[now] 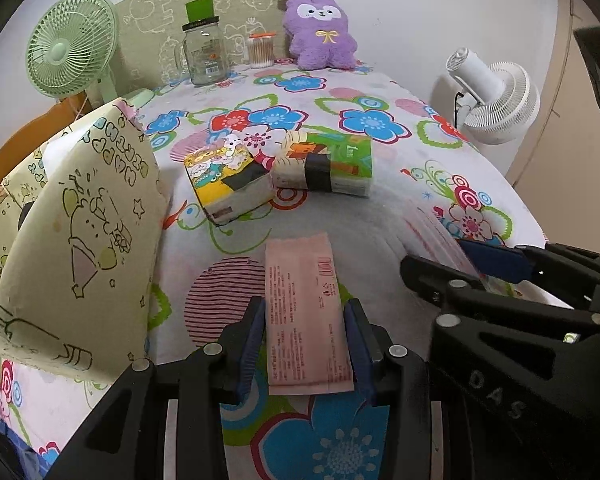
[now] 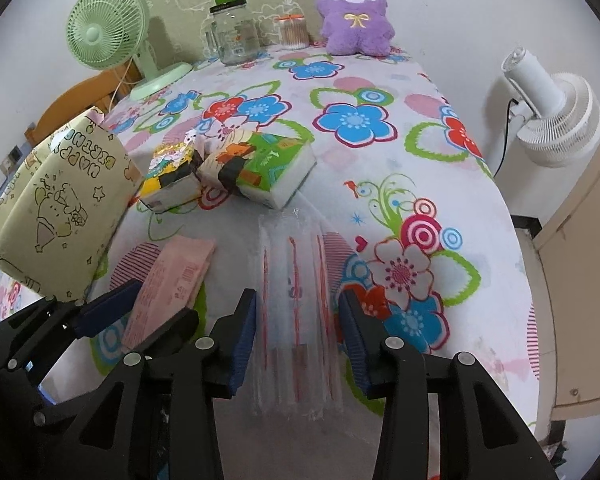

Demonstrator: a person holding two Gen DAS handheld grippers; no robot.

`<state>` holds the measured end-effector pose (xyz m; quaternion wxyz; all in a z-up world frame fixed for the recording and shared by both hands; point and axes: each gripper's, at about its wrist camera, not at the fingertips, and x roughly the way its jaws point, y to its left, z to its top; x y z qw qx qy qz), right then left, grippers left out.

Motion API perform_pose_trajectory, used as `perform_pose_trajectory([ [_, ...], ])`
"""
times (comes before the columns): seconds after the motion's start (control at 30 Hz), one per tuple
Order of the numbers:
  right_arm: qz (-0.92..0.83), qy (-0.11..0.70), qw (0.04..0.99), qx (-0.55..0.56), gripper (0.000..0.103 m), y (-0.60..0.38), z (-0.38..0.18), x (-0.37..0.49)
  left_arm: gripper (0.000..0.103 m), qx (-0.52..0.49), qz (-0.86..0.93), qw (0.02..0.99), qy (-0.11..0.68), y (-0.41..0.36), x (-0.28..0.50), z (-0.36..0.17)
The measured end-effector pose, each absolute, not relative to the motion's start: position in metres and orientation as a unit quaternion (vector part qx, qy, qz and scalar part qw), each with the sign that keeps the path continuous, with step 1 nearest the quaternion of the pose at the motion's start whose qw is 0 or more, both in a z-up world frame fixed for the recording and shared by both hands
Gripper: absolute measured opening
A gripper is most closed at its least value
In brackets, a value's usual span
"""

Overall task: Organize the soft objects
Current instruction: 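Lift the pink packet with the left tool while the right tool carries the straw bag to the box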

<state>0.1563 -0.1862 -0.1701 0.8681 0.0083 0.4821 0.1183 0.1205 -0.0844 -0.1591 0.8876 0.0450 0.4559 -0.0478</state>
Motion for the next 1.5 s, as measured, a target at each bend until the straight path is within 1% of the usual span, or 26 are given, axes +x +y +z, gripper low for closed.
perform_pose_trajectory([
  [0.13,0.107,0.481,0.87,0.008,0.045,-0.183,-0.171,0.157,0.041,0.051,-0.047,0.888,0.454,-0.085,0.12,-0.159],
  [0.2,0.107,0.479,0.871,0.011,0.04,-0.182,-0.171,0.155,0.041,0.055,-0.047,0.888,0.453,-0.086,0.119,-0.159],
  [0.27,0.114,0.475,0.872,0.01,0.03,-0.18,-0.17,0.152,0.041,0.058,-0.051,0.887,0.455,-0.087,0.119,-0.159],
  [0.37,0.115,0.466,0.877,-0.003,0.025,-0.176,-0.164,0.146,0.041,0.062,-0.055,0.889,0.45,-0.089,0.114,-0.157],
  [0.63,0.108,0.443,0.89,0.008,0.025,-0.181,-0.143,0.13,0.041,0.064,-0.058,0.9,0.426,-0.091,0.099,-0.139],
  [1.5,0.074,0.373,0.925,0.018,0.025,-0.173,-0.055,0.088,0.041,0.065,-0.063,0.928,0.361,-0.078,0.067,-0.053],
])
